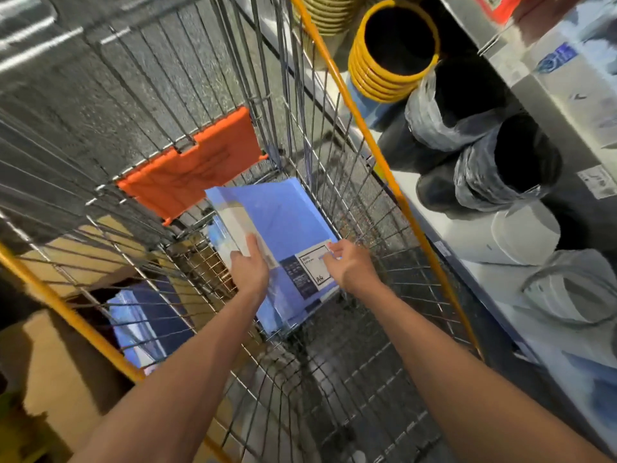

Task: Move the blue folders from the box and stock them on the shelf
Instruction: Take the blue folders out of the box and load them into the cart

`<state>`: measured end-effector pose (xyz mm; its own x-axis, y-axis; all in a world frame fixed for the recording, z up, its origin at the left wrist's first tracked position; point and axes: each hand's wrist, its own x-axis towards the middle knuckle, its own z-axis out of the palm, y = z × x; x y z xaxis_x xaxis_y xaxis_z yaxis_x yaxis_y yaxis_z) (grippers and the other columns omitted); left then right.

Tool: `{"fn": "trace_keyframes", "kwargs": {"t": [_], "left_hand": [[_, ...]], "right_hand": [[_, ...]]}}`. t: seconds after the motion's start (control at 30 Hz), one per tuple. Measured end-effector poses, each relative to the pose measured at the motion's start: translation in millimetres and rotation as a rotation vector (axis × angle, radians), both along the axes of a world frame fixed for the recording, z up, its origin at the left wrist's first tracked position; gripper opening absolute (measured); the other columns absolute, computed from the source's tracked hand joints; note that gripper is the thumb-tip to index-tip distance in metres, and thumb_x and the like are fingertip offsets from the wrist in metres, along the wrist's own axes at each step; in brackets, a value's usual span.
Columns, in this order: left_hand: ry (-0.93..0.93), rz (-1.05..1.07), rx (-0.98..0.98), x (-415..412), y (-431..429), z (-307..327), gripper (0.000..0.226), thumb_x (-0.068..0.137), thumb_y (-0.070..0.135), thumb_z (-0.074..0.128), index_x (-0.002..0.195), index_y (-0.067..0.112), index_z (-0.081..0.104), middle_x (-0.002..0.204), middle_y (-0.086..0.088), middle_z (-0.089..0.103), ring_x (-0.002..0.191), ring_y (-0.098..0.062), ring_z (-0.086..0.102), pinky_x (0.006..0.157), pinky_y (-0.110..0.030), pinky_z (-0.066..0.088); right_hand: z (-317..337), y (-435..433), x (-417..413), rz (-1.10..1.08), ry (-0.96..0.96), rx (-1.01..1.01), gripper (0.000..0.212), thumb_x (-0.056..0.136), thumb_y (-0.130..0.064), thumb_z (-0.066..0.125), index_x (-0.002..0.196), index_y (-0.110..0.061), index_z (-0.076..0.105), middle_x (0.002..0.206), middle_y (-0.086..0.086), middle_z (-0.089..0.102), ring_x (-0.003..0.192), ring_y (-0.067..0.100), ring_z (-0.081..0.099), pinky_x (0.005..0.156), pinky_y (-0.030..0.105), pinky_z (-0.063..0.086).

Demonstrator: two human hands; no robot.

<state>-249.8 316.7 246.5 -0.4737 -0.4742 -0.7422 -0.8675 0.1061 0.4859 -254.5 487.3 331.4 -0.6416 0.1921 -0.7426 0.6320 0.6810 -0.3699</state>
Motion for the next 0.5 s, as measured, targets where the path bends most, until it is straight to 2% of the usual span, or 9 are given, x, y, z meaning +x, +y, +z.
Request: {"fn": "trace_keyframes", "kwargs": {"t": [0.13,0.23,0.33,0.43,0.5], "left_hand": [[-0.061,-0.153,0.013,-10,-2,-21,0.072,0.104,0.057,0.034,0.134,-0.007,0.046,0.135,-0.026,0.056,0.121,-0.039,0.055,0.090,-0.039,0.044],[-0.195,-0.336,-0.003,-14,-14,-28,0.076,0.107,0.052,0.026,0.128,-0.016,0.053,0.129,-0.027,0.059,0.119,-0.041,0.058,0.096,-0.040,0.046],[-0.269,-0.537,-0.035,-12,-33,-31,0.073,0.108,0.048,0.026,0.121,-0.015,0.060,0.128,-0.028,0.061,0.117,-0.042,0.060,0.098,-0.042,0.047],[-0.250,-0.631,-0.095,-11,-39,-21,0.061,0.107,0.040,0.034,0.120,-0.013,0.060,0.127,-0.029,0.061,0.116,-0.042,0.060,0.095,-0.041,0.047],[-0.187,-0.694,-0.110,-11,-37,-7,0.051,0.106,0.035,0.037,0.109,-0.009,0.064,0.118,-0.028,0.064,0.103,-0.038,0.061,0.086,-0.038,0.046]], "right_hand": [[-18,0,3,0.036,0.000,-0.004,0.038,0.097,-0.024,0.059,0.127,0.000,0.059,0.126,0.023,0.063,0.119,0.038,0.058,0.102,0.048,0.045],[-20,1,7,0.046,-0.022,-0.016,0.041,0.099,-0.022,0.056,0.132,0.002,0.055,0.129,0.023,0.060,0.121,0.039,0.056,0.104,0.048,0.043],[-13,2,6,0.020,-0.048,-0.042,0.042,0.100,-0.024,0.055,0.135,-0.002,0.052,0.132,0.019,0.058,0.118,0.034,0.057,0.101,0.044,0.046],[-2,2,3,0.017,-0.034,-0.044,0.044,0.100,-0.025,0.054,0.138,-0.005,0.049,0.133,0.016,0.058,0.114,0.030,0.060,0.100,0.044,0.049],[9,2,4,0.037,-0.008,-0.024,0.044,0.100,-0.025,0.053,0.139,-0.005,0.049,0.130,0.016,0.060,0.113,0.031,0.061,0.099,0.044,0.049]]}}
